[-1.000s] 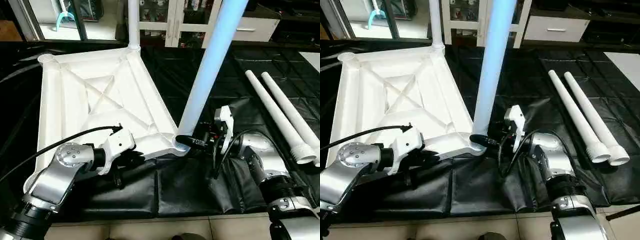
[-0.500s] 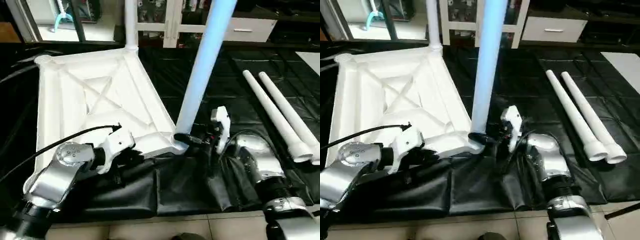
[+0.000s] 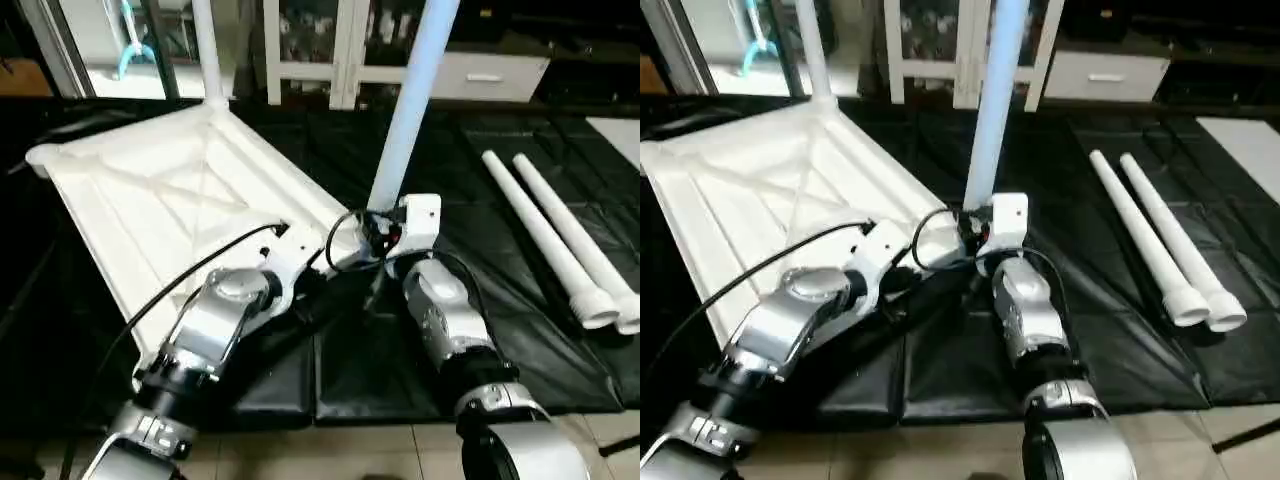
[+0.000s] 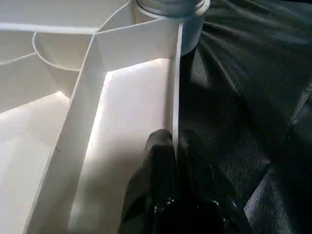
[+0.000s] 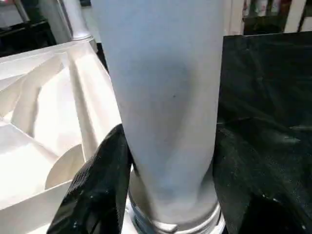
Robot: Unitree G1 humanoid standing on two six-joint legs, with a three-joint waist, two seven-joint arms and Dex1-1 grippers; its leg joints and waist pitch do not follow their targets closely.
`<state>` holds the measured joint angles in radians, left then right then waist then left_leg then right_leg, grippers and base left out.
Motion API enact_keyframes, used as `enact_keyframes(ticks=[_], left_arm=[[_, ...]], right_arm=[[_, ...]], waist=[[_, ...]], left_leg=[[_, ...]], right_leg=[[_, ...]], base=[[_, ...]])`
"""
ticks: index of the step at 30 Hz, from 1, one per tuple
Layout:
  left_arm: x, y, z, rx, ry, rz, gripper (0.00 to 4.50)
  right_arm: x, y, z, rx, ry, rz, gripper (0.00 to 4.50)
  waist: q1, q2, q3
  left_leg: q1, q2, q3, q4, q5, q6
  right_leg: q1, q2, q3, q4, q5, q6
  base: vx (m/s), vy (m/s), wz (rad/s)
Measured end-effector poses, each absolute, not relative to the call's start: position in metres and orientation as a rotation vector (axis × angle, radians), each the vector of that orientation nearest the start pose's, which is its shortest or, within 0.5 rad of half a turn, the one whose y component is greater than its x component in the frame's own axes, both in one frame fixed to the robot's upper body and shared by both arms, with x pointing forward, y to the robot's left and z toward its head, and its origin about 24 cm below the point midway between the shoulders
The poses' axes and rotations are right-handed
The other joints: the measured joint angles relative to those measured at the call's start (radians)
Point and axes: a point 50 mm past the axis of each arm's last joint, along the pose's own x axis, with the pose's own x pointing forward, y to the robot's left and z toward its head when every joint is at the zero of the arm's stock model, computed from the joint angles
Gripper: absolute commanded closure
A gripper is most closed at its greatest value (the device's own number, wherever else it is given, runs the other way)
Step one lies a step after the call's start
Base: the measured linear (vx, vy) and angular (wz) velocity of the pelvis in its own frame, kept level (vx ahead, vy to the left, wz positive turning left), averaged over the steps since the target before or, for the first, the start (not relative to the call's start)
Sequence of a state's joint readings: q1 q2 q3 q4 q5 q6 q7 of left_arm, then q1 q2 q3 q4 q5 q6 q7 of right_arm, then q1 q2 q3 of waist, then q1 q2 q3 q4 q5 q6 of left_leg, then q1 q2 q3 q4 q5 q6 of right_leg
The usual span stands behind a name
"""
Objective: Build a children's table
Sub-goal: Rotate leg to tighten
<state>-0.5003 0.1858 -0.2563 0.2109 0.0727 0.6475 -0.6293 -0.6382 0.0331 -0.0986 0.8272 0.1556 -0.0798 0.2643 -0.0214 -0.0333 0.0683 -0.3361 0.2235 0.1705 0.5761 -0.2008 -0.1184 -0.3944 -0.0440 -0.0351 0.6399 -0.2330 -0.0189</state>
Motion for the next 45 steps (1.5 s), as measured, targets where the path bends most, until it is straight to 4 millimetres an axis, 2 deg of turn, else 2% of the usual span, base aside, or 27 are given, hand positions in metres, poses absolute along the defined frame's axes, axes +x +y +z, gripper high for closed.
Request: enact_keyframes(ticks=[2, 4, 6, 8, 11, 13, 18, 20, 25, 35, 39, 42, 45], left_arm=[[0.311, 0.095, 0.061, 0.328, 0.477, -0.817, 4.5], [0.305, 0.105, 0.063, 0.359, 0.462, -0.854, 4.5], [0.299, 0.118, 0.065, 0.392, 0.447, -0.891, 4.5], [0.291, 0.135, 0.067, 0.43, 0.426, -0.938, 4.5], [0.273, 0.156, 0.068, 0.47, 0.426, -1.046, 4.5], [0.267, 0.16, 0.07, 0.469, 0.438, -1.098, 4.5], [0.265, 0.164, 0.072, 0.467, 0.44, -1.119, 4.5], [0.266, 0.166, 0.073, 0.468, 0.44, -1.116, 4.5], [0.265, 0.166, 0.073, 0.463, 0.442, -1.117, 4.5], [0.267, 0.167, 0.071, 0.453, 0.452, -1.099, 4.5], [0.283, 0.153, 0.07, 0.434, 0.446, -0.983, 4.5], [0.294, 0.135, 0.068, 0.407, 0.448, -0.902, 4.5], [0.306, 0.114, 0.065, 0.36, 0.464, -0.83, 4.5]], right_arm=[[0.353, -0.1, 0.047, 0.186, 0.102, 0.422, 2.5], [0.349, -0.106, 0.048, 0.175, 0.083, 0.536, 1.8], [0.343, -0.111, 0.047, 0.195, 0.078, 0.661, 1.8], [0.337, -0.118, 0.051, 0.186, 0.085, 0.825, 1.38], [0.326, -0.136, 0.052, 0.111, 0.151, 1.056, 1.21], [0.321, -0.136, 0.054, 0.093, 0.172, 1.156, 1.21], [0.318, -0.141, 0.057, 0.101, 0.184, 1.238, 1.38], [0.317, -0.144, 0.058, 0.113, 0.187, 1.245, 1.67], [0.317, -0.143, 0.058, 0.135, 0.184, 1.243, 2.05], [0.319, -0.134, 0.059, 0.104, 0.163, 1.208, 2.29], [0.332, -0.118, 0.054, 0.103, 0.124, 0.918, 2.35], [0.342, -0.106, 0.052, 0.115, 0.128, 0.699, 2.4], [0.35, -0.098, 0.051, 0.164, 0.14, 0.504, 2.43]], waist=[[-0.001, 0.0, 0.0], [-0.003, 0.001, 0.0], [-0.005, 0.001, 0.0], [-0.011, 0.005, 0.002], [-0.008, 0.005, 0.005], [-0.001, 0.004, 0.007], [0.002, 0.001, 0.009], [0.001, 0.0, 0.01], [0.001, 0.001, 0.011], [0.0, 0.003, 0.013], [-0.012, 0.004, 0.012], [-0.014, 0.005, 0.011], [-0.009, 0.007, 0.008]], left_leg=[[-0.003, 0.0, -0.001, 0.0, 0.0, 0.0], [-0.006, 0.0, -0.001, -0.002, 0.0, 0.0], [-0.01, 0.001, -0.001, -0.002, 0.0, 0.001], [-0.014, 0.002, -0.002, -0.002, 0.0, 0.002], [-0.017, 0.002, -0.001, -0.003, 0.0, 0.01], [-0.016, 0.002, 0.0, -0.003, 0.0, 0.012], [-0.016, 0.002, 0.001, -0.002, -0.001, 0.014], [-0.015, 0.002, 0.001, -0.002, -0.001, 0.014], [-0.014, 0.002, 0.001, -0.002, -0.001, 0.013], [-0.014, 0.002, 0.001, -0.002, -0.001, 0.013], [-0.011, 0.003, 0.002, -0.002, -0.001, 0.003], [-0.005, 0.002, 0.001, -0.002, -0.001, 0.002], [-0.003, 0.002, 0.001, -0.003, -0.001, 0.001]], right_leg=[[-0.001, 0.0, -0.001, -0.002, 0.003, -0.004], [-0.003, 0.0, -0.001, -0.004, 0.004, -0.006], [-0.007, 0.002, -0.003, -0.005, 0.004, -0.006], [-0.009, 0.002, -0.003, -0.007, 0.004, -0.007], [-0.009, 0.002, -0.004, -0.011, 0.004, -0.007], [-0.011, 0.001, -0.004, -0.012, 0.004, -0.007], [-0.012, -0.001, -0.003, -0.013, 0.004, -0.007], [-0.012, -0.001, -0.003, -0.012, 0.004, -0.007], [-0.011, 0.0, -0.003, -0.011, 0.004, -0.007], [-0.01, 0.001, -0.003, -0.009, 0.004, -0.007], [-0.008, 0.002, -0.002, -0.006, 0.004, -0.008], [-0.005, 0.002, -0.001, -0.004, 0.004, -0.008], [-0.003, 0.002, -0.001, -0.004, 0.004, -0.007]], base=[[0.0, 0.0, 0.0], [0.0, 0.0, 0.0], [0.0, 0.0, 0.0], [0.0, 0.0, 0.0], [0.0, 0.0, 0.0], [0.0, 0.0, 0.0], [0.0, 0.0, 0.0], [0.0, 0.0, 0.0], [0.0, 0.0, 0.0], [0.0, 0.0, 0.0], [0.0, 0.0, 0.0], [0.0, 0.0, 0.0], [0.0, 0.0, 0.0]])
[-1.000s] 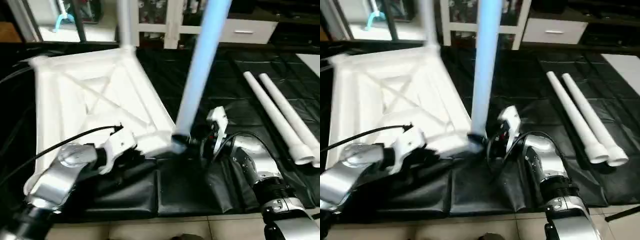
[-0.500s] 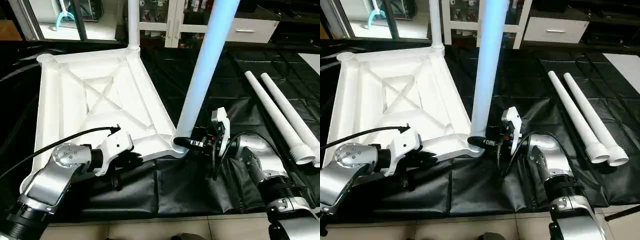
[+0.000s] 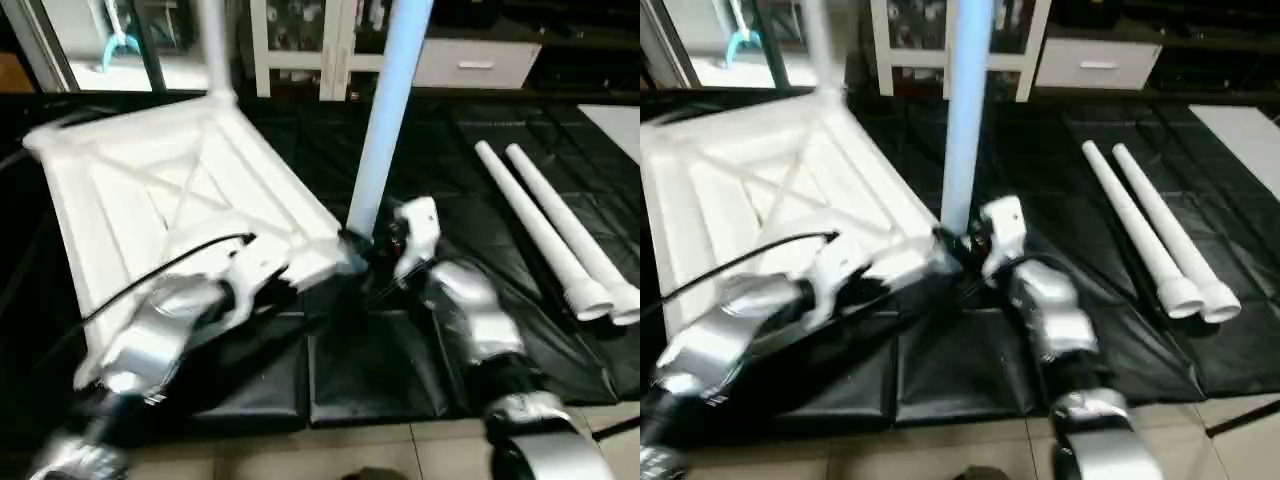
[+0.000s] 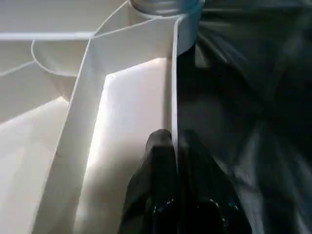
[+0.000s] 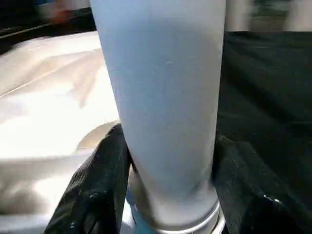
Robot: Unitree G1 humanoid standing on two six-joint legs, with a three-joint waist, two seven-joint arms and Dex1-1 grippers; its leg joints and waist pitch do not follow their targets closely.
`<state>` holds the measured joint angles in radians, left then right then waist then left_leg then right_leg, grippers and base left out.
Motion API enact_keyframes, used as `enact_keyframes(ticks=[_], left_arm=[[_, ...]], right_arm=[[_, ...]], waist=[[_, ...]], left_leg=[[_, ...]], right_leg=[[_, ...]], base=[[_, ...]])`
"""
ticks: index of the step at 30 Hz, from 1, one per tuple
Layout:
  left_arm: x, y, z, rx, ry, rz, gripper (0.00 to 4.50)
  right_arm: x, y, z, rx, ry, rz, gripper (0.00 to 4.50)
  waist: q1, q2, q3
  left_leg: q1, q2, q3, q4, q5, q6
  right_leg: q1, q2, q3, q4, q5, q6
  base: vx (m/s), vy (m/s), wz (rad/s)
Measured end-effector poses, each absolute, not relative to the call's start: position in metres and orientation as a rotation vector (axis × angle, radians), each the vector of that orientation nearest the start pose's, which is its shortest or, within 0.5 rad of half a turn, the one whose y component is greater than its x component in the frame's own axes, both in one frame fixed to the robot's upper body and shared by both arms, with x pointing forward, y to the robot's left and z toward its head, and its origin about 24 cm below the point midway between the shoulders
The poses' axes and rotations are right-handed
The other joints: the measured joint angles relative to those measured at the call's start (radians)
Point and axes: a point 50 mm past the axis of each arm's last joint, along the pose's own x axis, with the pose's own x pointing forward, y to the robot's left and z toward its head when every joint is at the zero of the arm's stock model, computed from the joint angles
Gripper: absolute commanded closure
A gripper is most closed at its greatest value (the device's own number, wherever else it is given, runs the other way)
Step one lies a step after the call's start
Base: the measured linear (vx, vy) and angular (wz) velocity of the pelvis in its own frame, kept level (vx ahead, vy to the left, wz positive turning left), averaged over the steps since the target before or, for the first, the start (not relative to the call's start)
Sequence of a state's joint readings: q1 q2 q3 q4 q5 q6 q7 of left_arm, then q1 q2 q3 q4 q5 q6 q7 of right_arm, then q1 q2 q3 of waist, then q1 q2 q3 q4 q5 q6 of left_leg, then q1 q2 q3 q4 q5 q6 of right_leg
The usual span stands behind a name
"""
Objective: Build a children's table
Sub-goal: Rotate leg to tighten
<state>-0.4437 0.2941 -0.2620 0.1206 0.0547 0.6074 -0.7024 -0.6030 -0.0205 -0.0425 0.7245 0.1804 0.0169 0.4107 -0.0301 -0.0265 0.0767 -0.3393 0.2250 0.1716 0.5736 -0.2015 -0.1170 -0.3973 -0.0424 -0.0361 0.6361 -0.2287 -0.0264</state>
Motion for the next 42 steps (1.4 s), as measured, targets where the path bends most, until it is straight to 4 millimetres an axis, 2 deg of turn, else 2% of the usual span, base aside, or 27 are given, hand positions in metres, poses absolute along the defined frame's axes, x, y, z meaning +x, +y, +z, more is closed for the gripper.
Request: enact_keyframes(ticks=[2, 4, 9, 11, 12, 13, 15, 16, 20, 23, 27, 29, 32, 34, 36, 42], left_arm=[[0.312, 0.099, 0.064, 0.325, 0.471, -0.8, 4.5], [0.315, 0.092, 0.064, 0.311, 0.481, -0.789, 4.5], [0.314, 0.092, 0.065, 0.332, 0.47, -0.813, 4.5], [0.31, 0.099, 0.065, 0.36, 0.456, -0.843, 4.5], [0.309, 0.102, 0.066, 0.365, 0.455, -0.852, 4.5], [0.308, 0.107, 0.067, 0.379, 0.453, -0.862, 4.5], [0.3, 0.119, 0.067, 0.408, 0.436, -0.9, 4.5], [0.294, 0.131, 0.067, 0.44, 0.425, -0.932, 4.5], [0.278, 0.147, 0.067, 0.481, 0.409, -1.049, 4.5], [0.27, 0.154, 0.067, 0.48, 0.419, -1.094, 4.5], [0.269, 0.159, 0.068, 0.476, 0.42, -1.093, 4.5], [0.268, 0.161, 0.068, 0.475, 0.419, -1.091, 4.5], [0.268, 0.162, 0.069, 0.472, 0.417, -1.088, 4.5], [0.268, 0.162, 0.069, 0.471, 0.417, -1.088, 4.5], [0.268, 0.162, 0.069, 0.47, 0.415, -1.091, 4.5], [0.268, 0.162, 0.069, 0.469, 0.419, -1.091, 4.5]], right_arm=[[0.353, -0.097, 0.05, 0.187, 0.151, 0.394, 2.44], [0.354, -0.096, 0.049, 0.188, 0.157, 0.345, 2.44], [0.355, -0.099, 0.051, 0.201, 0.121, 0.377, 2.44], [0.352, -0.105, 0.051, 0.207, 0.105, 0.467, 2.44], [0.351, -0.107, 0.051, 0.204, 0.098, 0.504, 1.88], [0.349, -0.109, 0.051, 0.206, 0.089, 0.543, 1.74], [0.343, -0.114, 0.051, 0.197, 0.08, 0.682, 1.68], [0.339, -0.122, 0.051, 0.158, 0.088, 0.781, 1.53], [0.33, -0.132, 0.053, 0.097, 0.113, 1.005, 1.24], [0.327, -0.137, 0.056, 0.073, 0.111, 1.1, 0.96], [0.325, -0.144, 0.059, 0.08, 0.102, 1.144, 0.96], [0.324, -0.145, 0.06, 0.089, 0.098, 1.159, 1.3], [0.323, -0.143, 0.06, 0.118, 0.101, 1.178, 1.35], [0.323, -0.141, 0.059, 0.135, 0.1, 1.186, 1.74], [0.323, -0.14, 0.059, 0.139, 0.099, 1.19, 1.75], [0.323, -0.139, 0.059, 0.138, 0.097, 1.19, 2.23]], waist=[[0.009, 0.0, -0.002], [0.012, 0.0, -0.005], [0.01, 0.0, -0.005], [0.009, 0.0, -0.005], [0.009, 0.0, -0.005], [0.009, 0.001, -0.005], [0.007, 0.003, -0.004], [0.005, 0.004, -0.003], [0.012, 0.008, -0.001], [0.016, 0.008, -0.001], [0.011, 0.007, -0.001], [0.01, 0.007, -0.001], [0.01, 0.007, -0.001], [0.01, 0.007, -0.001], [0.01, 0.007, -0.001], [0.01, 0.007, -0.001]], left_leg=[[0.0, 0.0, 0.0, 0.0, 0.0, 0.0], [0.0, -0.001, 0.0, 0.0, 0.0, 0.0], [-0.002, -0.001, -0.001, 0.0, 0.0, 0.001], [-0.005, 0.0, -0.001, 0.0, 0.0, 0.001], [-0.007, 0.0, -0.002, 0.0, 0.0, 0.001], [-0.009, 0.0, -0.002, 0.0, 0.0, 0.001], [-0.01, 0.0, -0.002, 0.0, 0.0, 0.001], [-0.011, 0.0, -0.002, 0.0, 0.0, 0.002], [-0.013, 0.001, -0.001, 0.0, 0.0, 0.003], [-0.012, 0.001, -0.001, 0.0, 0.002, 0.007], [-0.013, 0.001, 0.0, 0.0, 0.002, 0.008], [-0.013, 0.001, 0.0, 0.0, 0.002, 0.008], [-0.012, 0.002, 0.0, 0.0, 0.002, 0.008], [-0.012, 0.002, 0.0, 0.0, 0.002, 0.008], [-0.012, 0.002, 0.0, 0.0, 0.002, 0.008], [-0.012, 0.002, 0.0, 0.0, 0.002, 0.008]], right_leg=[[0.001, -0.001, 0.0, -0.001, 0.0, 0.0], [0.003, -0.001, -0.001, -0.003, 0.0, 0.001], [0.004, -0.002, -0.001, -0.006, 0.0, 0.001], [0.002, -0.002, -0.002, -0.006, 0.0, 0.001], [0.0, -0.001, -0.002, -0.006, 0.0, 0.001], [-0.002, -0.001, -0.003, -0.006, 0.0, 0.001], [-0.003, -0.001, -0.003, -0.006, 0.0, 0.001], [-0.004, -0.001, -0.003, -0.006, 0.0, 0.001], [-0.006, -0.001, -0.004, -0.006, 0.0, 0.001], [-0.006, -0.001, -0.004, -0.007, 0.0, 0.0], [-0.007, -0.001, -0.003, -0.007, 0.0, 0.0], [-0.007, 0.0, -0.003, -0.006, 0.0, 0.0], [-0.007, 0.001, -0.004, -0.005, 0.0, 0.0], [-0.007, 0.001, -0.003, -0.005, 0.0, 0.0], [-0.007, 0.001, -0.003, -0.005, 0.0, 0.0], [-0.007, 0.001, -0.004, -0.005, -0.001, 0.0]], base=[[0.0, 0.0, 0.0], [0.0, 0.0, 0.0], [0.0, 0.0, 0.0], [0.0, 0.0, 0.0], [0.0, 0.0, 0.0], [0.0, 0.0, 0.0], [0.0, 0.0, 0.0], [0.0, 0.0, 0.0], [0.0, 0.0, 0.0], [0.0, 0.0, 0.0], [0.0, 0.0, 0.0], [0.0, 0.0, 0.0], [0.0, 0.0, 0.0], [0.0, 0.0, 0.0], [0.0, 0.0, 0.0], [0.0, 0.0, 0.0]])
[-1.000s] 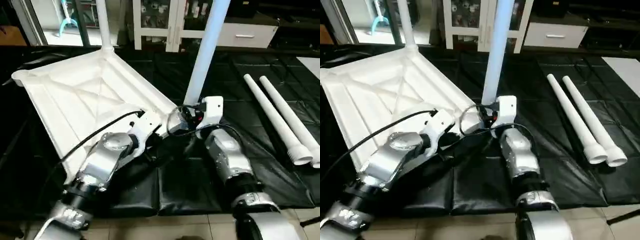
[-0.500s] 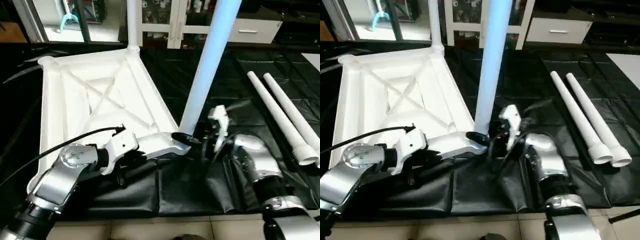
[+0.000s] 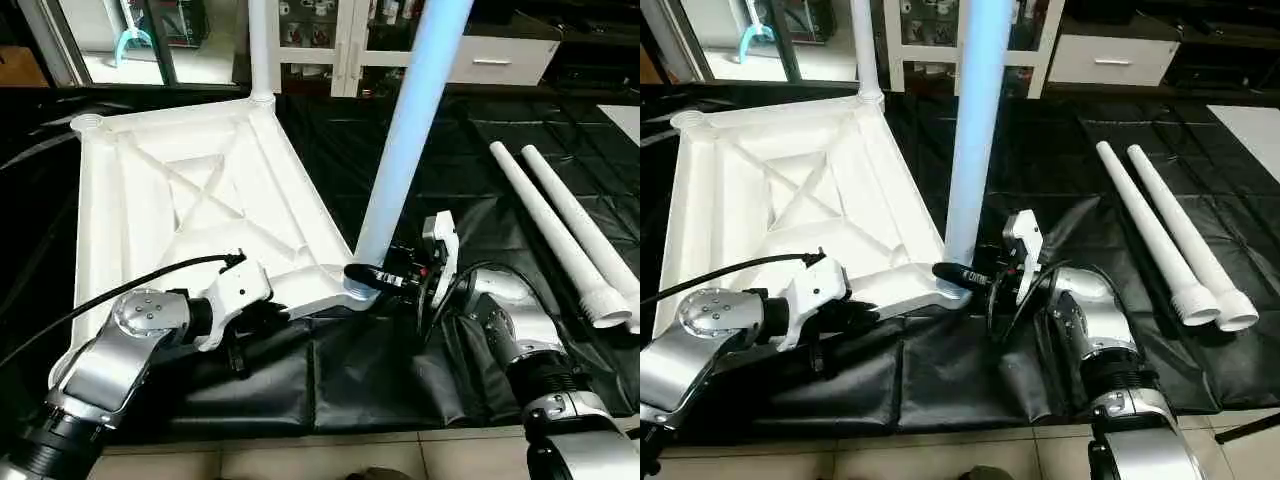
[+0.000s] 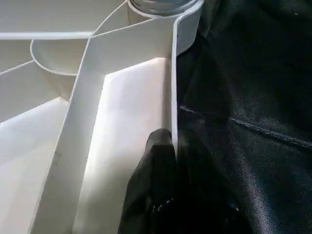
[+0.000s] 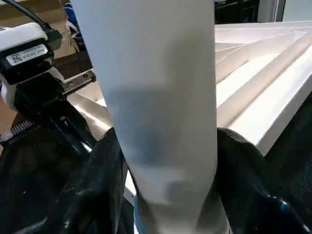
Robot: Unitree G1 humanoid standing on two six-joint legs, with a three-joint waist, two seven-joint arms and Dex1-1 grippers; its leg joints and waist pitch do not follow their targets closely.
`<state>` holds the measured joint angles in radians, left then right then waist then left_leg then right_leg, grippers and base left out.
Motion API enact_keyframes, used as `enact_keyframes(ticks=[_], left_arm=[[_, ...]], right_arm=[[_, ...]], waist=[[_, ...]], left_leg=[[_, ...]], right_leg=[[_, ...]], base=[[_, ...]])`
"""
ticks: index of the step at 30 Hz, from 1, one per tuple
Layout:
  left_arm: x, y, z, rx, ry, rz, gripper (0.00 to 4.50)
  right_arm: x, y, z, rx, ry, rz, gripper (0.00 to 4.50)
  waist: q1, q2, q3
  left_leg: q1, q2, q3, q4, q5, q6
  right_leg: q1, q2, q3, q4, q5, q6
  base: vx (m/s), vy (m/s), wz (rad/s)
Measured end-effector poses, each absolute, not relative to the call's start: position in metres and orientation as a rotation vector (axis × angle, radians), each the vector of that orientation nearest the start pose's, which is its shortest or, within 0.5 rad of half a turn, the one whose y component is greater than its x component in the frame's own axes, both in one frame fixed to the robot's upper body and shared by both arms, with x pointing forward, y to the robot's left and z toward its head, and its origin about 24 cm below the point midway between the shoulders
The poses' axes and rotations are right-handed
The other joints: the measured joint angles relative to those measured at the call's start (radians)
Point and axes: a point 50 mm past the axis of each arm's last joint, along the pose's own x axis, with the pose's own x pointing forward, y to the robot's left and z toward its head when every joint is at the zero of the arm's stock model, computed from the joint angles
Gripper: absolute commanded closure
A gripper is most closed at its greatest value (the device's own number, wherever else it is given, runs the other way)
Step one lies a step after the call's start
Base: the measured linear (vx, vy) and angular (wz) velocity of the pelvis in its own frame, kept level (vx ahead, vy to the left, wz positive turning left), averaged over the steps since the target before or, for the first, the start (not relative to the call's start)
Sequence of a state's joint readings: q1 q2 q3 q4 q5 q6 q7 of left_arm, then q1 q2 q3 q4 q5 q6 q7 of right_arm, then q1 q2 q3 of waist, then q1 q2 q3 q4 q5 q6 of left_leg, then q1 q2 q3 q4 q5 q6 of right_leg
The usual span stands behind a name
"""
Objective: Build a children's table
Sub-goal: Rotate leg to tighten
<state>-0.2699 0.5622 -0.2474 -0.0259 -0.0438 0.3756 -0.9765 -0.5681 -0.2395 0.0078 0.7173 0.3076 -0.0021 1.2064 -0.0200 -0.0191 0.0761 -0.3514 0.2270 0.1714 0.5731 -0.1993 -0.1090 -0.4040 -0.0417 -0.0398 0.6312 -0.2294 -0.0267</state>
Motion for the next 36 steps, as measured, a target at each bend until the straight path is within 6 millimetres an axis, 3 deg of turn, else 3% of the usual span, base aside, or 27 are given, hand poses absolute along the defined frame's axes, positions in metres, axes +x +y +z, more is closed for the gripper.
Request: enact_keyframes(ticks=[6, 14, 19, 24, 26, 27, 28, 33, 36], left_arm=[[0.272, 0.158, 0.067, 0.453, 0.424, -1.062, 4.5], [0.31, 0.1, 0.063, 0.338, 0.46, -0.83, 4.5], [0.316, 0.081, 0.063, 0.293, 0.484, -0.783, 4.5], [0.314, 0.084, 0.063, 0.318, 0.479, -0.804, 4.5], [0.311, 0.095, 0.064, 0.352, 0.474, -0.823, 4.5], [0.308, 0.102, 0.063, 0.367, 0.474, -0.835, 4.5], [0.305, 0.11, 0.064, 0.388, 0.471, -0.855, 4.5], [0.289, 0.139, 0.066, 0.459, 0.471, -0.962, 4.5], [0.28, 0.15, 0.068, 0.469, 0.465, -1.019, 4.5]], right_arm=[[0.327, -0.132, 0.058, 0.113, 0.085, 1.105, 2.36], [0.357, -0.102, 0.054, 0.165, 0.104, 0.447, 2.44], [0.361, -0.099, 0.053, 0.198, 0.123, 0.292, 2.45], [0.36, -0.099, 0.054, 0.201, 0.099, 0.327, 2.45], [0.358, -0.102, 0.054, 0.211, 0.079, 0.419, 2.45], [0.356, -0.104, 0.054, 0.211, 0.072, 0.479, 1.89], [0.352, -0.109, 0.054, 0.203, 0.062, 0.554, 1.75], [0.341, -0.127, 0.058, 0.181, 0.078, 0.865, 1.46], [0.333, -0.14, 0.062, 0.137, 0.115, 1.024, 1.2]], waist=[[-0.002, 0.0, 0.0], [0.001, 0.0, -0.002], [0.006, -0.004, -0.006], [0.001, -0.005, -0.007], [-0.001, -0.005, -0.007], [-0.002, -0.005, -0.007], [-0.003, -0.006, -0.007], [-0.008, -0.004, -0.004], [-0.003, -0.003, -0.003]], left_leg=[[0.002, 0.0, 0.0, 0.0, 0.0, 0.0], [0.013, -0.001, 0.0, 0.0, -0.001, -0.01], [0.012, -0.003, 0.0, 0.0, -0.001, -0.01], [0.01, -0.002, -0.001, 0.0, -0.001, -0.01], [0.008, -0.002, -0.001, -0.001, -0.001, -0.01], [0.007, -0.002, -0.002, -0.002, -0.001, -0.01], [0.004, -0.001, -0.002, -0.002, -0.001, -0.01], [0.0, -0.001, -0.001, -0.003, 0.0, -0.004], [-0.001, -0.001, -0.001, -0.004, 0.0, 0.0]], right_leg=[[0.001, 0.0, 0.001, 0.002, 0.0, 0.0], [0.006, 0.0, 0.003, 0.01, 0.0, 0.0], [0.008, -0.002, 0.003, 0.006, 0.0, 0.001], [0.009, -0.002, 0.002, 0.002, 0.0, 0.002], [0.008, -0.001, 0.001, 0.001, 0.0, 0.002], [0.007, -0.001, 0.0, 0.0, 0.0, 0.002], [0.005, 0.0, 0.0, 0.0, 0.0, 0.002], [0.0, 0.0, 0.0, -0.002, 0.0, 0.001], [0.0, 0.0, 0.0, -0.004, -0.001, 0.0]], base=[[0.0, 0.0, 0.0], [0.0, 0.0, 0.0], [0.0, 0.0, 0.0], [0.0, 0.0, 0.0], [0.0, 0.0, 0.0], [0.0, 0.0, 0.0], [0.0, 0.0, 0.0], [0.0, 0.0, 0.0], [0.0, 0.0, 0.0]])
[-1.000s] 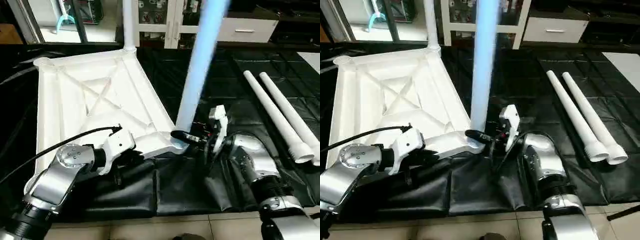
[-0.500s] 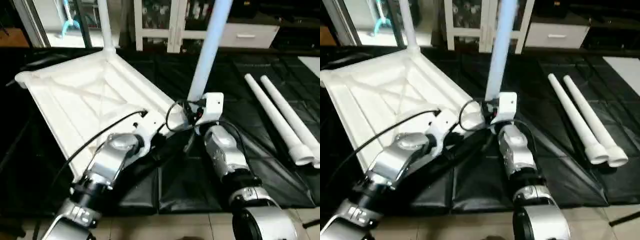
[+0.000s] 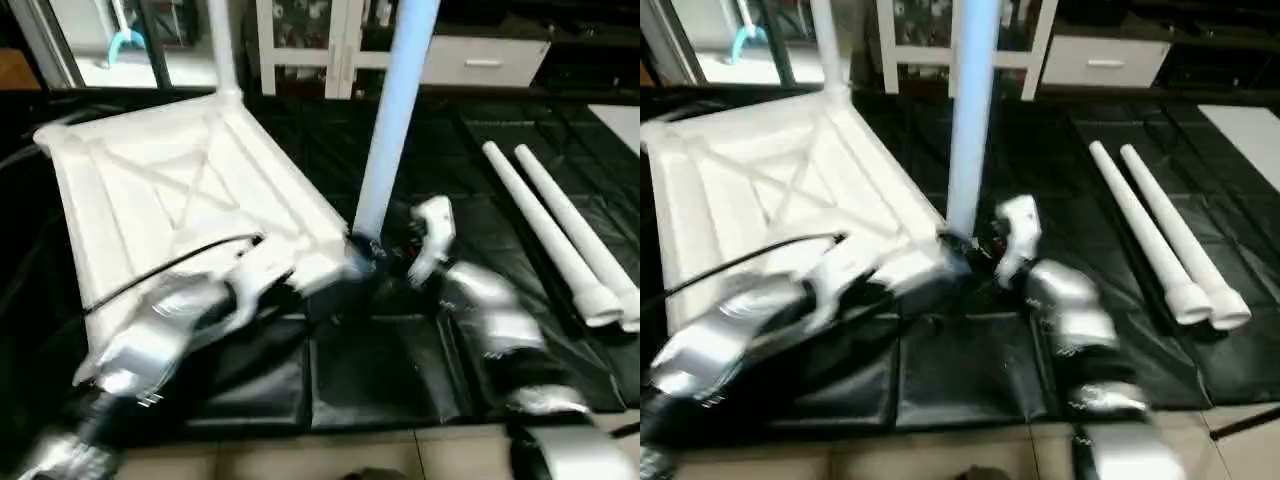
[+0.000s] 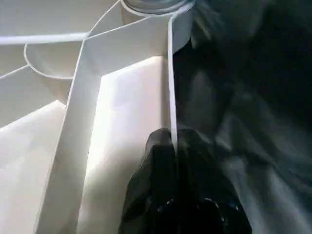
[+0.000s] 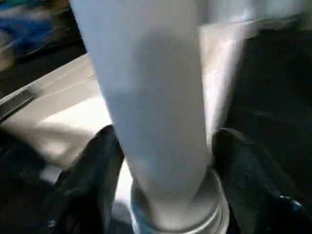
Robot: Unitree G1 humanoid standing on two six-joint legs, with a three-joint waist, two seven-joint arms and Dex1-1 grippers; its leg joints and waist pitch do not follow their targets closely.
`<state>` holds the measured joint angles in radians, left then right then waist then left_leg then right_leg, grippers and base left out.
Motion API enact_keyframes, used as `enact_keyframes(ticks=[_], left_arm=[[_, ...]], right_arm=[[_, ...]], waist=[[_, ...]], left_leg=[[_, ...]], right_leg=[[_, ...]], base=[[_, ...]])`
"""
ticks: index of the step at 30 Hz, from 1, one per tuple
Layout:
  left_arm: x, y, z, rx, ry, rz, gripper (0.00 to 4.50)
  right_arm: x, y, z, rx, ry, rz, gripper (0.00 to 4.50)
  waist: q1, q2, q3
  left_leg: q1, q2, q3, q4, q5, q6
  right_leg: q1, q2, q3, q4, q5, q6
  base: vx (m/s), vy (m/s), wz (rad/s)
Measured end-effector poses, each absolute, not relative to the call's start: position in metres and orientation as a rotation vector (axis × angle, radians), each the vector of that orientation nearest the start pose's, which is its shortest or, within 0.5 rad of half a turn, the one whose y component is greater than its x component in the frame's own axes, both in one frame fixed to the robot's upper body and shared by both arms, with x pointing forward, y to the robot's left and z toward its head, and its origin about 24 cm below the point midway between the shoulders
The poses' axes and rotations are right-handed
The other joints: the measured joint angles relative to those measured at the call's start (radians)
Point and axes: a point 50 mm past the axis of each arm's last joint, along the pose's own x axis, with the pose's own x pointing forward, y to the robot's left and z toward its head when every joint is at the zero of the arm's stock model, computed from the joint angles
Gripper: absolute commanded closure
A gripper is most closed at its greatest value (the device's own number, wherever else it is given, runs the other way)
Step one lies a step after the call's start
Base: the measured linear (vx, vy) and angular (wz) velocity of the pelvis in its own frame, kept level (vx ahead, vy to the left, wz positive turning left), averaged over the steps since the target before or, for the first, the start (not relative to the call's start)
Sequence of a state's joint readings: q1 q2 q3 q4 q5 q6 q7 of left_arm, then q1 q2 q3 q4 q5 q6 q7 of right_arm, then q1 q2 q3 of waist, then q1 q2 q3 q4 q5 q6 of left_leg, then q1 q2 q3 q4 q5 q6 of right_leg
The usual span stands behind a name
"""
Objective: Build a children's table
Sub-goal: Rotate leg to tighten
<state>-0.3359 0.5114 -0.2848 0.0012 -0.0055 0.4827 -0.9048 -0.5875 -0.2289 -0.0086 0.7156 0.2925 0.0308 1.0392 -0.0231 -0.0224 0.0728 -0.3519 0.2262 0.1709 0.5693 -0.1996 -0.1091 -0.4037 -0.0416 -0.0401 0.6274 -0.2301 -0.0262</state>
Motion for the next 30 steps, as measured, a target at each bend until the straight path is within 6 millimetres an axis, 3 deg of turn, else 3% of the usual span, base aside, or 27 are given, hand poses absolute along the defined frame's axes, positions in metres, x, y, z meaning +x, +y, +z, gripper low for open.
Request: enact_keyframes(ticks=[9, 15, 16, 20, 27, 30], left_arm=[[0.268, 0.163, 0.07, 0.477, 0.483, -1.066, 4.5], [0.266, 0.162, 0.071, 0.474, 0.481, -1.083, 4.5], [0.266, 0.162, 0.071, 0.474, 0.48, -1.084, 4.5], [0.266, 0.162, 0.072, 0.475, 0.478, -1.084, 4.5], [0.27, 0.162, 0.07, 0.468, 0.481, -1.049, 4.5], [0.283, 0.151, 0.068, 0.451, 0.469, -0.964, 4.5]], right_arm=[[0.326, -0.143, 0.065, 0.139, 0.12, 1.196, 1.36], [0.324, -0.141, 0.064, 0.157, 0.128, 1.218, 1.84], [0.324, -0.14, 0.064, 0.158, 0.128, 1.219, 2.12], [0.324, -0.14, 0.064, 0.158, 0.122, 1.211, 2.28], [0.323, -0.13, 0.057, 0.142, 0.085, 1.104, 2.41], [0.333, -0.118, 0.053, 0.125, 0.065, 0.867, 2.44]], waist=[[0.001, -0.002, 0.003], [0.002, -0.002, 0.004], [0.002, -0.002, 0.004], [0.002, -0.002, 0.004], [-0.001, -0.001, 0.004], [-0.006, -0.001, 0.003]], left_leg=[[0.001, 0.001, 0.001, -0.001, 0.0, 0.001], [0.001, 0.001, 0.002, -0.001, 0.0, 0.001], [0.001, 0.001, 0.001, -0.001, 0.0, 0.001], [0.001, 0.001, 0.001, -0.002, 0.0, 0.001], [0.005, 0.001, 0.001, -0.001, 0.0, -0.001], [0.011, 0.0, 0.001, 0.0, 0.0, -0.01]], right_leg=[[0.0, 0.0, 0.0, 0.0, 0.0, -0.001], [0.0, 0.0, 0.0, 0.0, -0.001, -0.001], [0.0, 0.0, 0.0, 0.0, -0.001, -0.001], [0.0, 0.0, 0.0, 0.0, -0.001, -0.002], [0.001, 0.0, 0.001, 0.004, -0.001, -0.002], [0.003, 0.0, 0.002, 0.009, 0.0, -0.003]], base=[[0.0, 0.0, 0.0], [0.0, 0.0, 0.0], [0.0, 0.0, 0.0], [0.0, 0.0, 0.0], [0.0, 0.0, 0.0], [0.0, 0.0, 0.0]])
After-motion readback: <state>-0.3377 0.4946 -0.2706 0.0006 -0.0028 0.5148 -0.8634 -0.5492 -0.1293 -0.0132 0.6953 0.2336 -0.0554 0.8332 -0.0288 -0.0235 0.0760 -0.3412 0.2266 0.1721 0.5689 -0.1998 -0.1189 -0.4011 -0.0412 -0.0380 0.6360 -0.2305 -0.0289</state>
